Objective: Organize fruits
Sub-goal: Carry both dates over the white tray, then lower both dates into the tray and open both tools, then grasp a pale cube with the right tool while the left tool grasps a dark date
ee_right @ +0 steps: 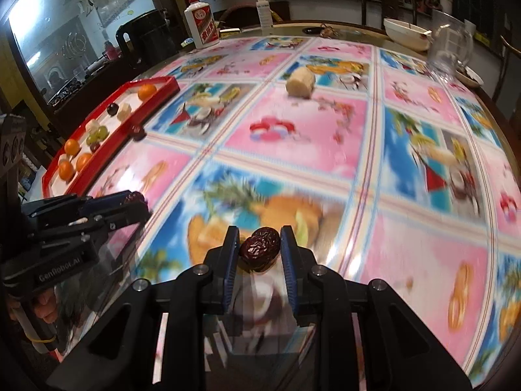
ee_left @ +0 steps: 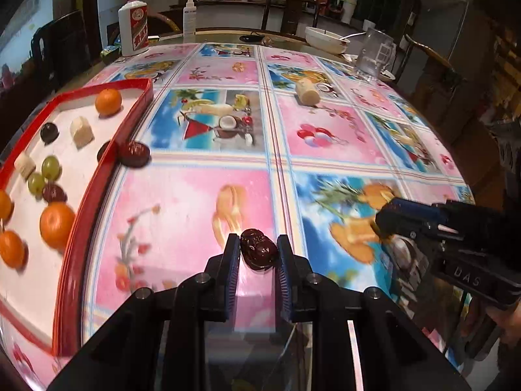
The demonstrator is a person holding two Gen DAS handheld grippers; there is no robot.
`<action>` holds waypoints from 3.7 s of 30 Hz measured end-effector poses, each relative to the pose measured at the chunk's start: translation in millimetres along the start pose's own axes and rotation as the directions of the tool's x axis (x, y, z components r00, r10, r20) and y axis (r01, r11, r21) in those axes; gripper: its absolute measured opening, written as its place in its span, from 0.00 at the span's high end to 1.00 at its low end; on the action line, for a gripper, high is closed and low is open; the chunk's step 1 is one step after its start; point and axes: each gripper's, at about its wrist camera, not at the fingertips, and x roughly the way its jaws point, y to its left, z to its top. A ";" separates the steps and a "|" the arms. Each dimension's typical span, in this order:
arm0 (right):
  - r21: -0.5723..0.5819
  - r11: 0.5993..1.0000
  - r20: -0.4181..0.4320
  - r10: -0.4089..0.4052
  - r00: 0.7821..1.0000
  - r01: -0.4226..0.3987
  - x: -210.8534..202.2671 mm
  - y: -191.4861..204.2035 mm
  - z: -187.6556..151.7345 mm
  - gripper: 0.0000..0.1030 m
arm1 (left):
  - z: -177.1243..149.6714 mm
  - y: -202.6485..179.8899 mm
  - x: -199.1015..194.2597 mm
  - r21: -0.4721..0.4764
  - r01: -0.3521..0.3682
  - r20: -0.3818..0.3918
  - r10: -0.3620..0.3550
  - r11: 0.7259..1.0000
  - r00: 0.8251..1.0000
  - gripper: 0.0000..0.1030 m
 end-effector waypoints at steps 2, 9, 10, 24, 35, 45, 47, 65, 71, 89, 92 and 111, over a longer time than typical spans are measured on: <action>0.005 1.000 0.000 -0.004 1.000 0.004 -4.6 5.0 -7.1 0.73 | -3.5 0.2 -2.9 -0.004 0.006 -0.002 -0.006 1.000 1.000 0.79; -0.010 1.000 0.007 0.005 1.000 -0.004 -8.0 29.8 -7.7 0.73 | -9.9 4.9 -17.3 -0.004 0.024 0.013 -0.024 1.000 1.000 0.79; -0.015 1.000 0.011 0.007 1.000 -0.007 -8.0 34.0 -5.8 0.73 | -10.4 6.1 -19.4 -0.004 0.025 0.016 -0.025 1.000 1.000 0.79; -0.165 0.979 0.025 0.129 0.991 -0.123 12.1 125.9 48.2 0.73 | -2.3 85.9 -64.2 -0.137 -0.042 0.108 0.058 0.990 0.992 0.79; -0.262 0.947 0.026 0.199 0.980 -0.186 51.6 195.6 103.7 0.73 | 13.1 177.6 -75.0 -0.268 -0.181 0.118 0.218 0.946 0.969 0.79; -0.299 0.938 0.000 0.184 0.983 -0.176 100.1 226.2 132.7 0.73 | 33.2 226.6 -53.3 -0.330 -0.258 0.086 0.301 0.908 0.950 0.79; -0.297 0.939 -0.010 0.177 0.984 -0.172 108.5 227.1 134.1 0.73 | 34.1 229.3 -51.0 -0.324 -0.270 0.086 0.313 0.907 0.946 0.79; -0.325 0.935 -0.071 0.123 0.990 -0.140 141.0 230.0 132.9 0.73 | 44.4 218.9 -30.5 -0.206 -0.346 0.098 0.371 0.915 0.923 0.78; -0.333 0.934 -0.075 0.111 0.991 -0.130 142.8 231.2 132.7 0.73 | 46.6 216.7 -27.9 -0.181 -0.344 0.074 0.361 0.922 0.930 0.77; -0.334 0.939 -0.035 0.078 0.996 -0.085 119.8 230.6 132.2 0.57 | 42.1 210.0 -38.7 -0.174 -0.411 0.056 0.425 0.895 0.903 0.37; -0.328 0.941 -0.033 0.078 0.996 -0.085 113.3 228.7 129.2 0.56 | 39.9 208.5 -42.8 -0.175 -0.412 0.055 0.427 0.894 0.903 0.37; -0.181 0.982 -0.041 0.055 0.998 -0.061 45.9 129.8 71.5 0.50 | 26.4 142.6 -65.3 -0.155 -0.380 0.108 0.398 0.912 0.911 0.32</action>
